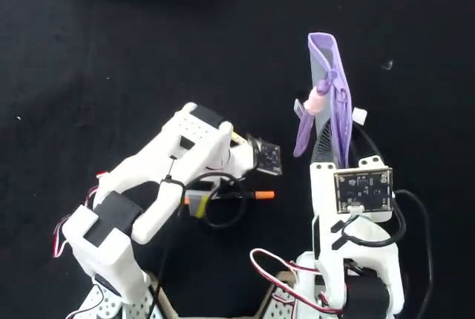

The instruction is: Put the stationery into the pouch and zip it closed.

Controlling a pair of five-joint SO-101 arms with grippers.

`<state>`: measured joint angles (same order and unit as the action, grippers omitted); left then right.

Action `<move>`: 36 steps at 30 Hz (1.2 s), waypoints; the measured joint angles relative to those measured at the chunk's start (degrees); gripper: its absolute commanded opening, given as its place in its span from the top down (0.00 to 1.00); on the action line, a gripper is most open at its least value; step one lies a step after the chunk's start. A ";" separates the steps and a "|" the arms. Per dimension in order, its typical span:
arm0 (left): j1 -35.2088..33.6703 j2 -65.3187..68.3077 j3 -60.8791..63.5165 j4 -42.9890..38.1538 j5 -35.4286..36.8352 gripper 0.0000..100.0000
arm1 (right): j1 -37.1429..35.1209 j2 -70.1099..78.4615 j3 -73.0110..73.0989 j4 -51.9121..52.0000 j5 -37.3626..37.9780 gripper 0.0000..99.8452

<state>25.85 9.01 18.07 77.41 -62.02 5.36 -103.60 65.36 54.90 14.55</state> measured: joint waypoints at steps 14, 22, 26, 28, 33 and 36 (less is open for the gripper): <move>-1.14 0.00 3.43 -10.64 0.00 0.85 | 0.00 0.00 0.00 0.00 0.00 0.99; -0.79 0.00 5.01 -11.34 0.00 0.94 | 0.00 0.00 0.00 0.00 0.00 0.99; -0.79 0.00 5.01 -11.08 0.00 0.97 | 0.00 0.00 0.00 0.00 0.00 0.99; -0.79 0.00 4.66 -9.23 0.00 0.97 | 0.00 0.00 0.00 0.00 0.00 0.99; -3.25 0.00 -2.64 0.53 0.00 0.97 | 0.00 0.00 0.00 0.00 0.00 0.99; -6.95 0.00 -8.53 4.84 0.00 0.97 | 0.00 0.00 0.00 0.00 0.00 0.99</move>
<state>18.90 9.01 9.54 82.24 -62.02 5.36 -103.60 65.36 54.90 14.55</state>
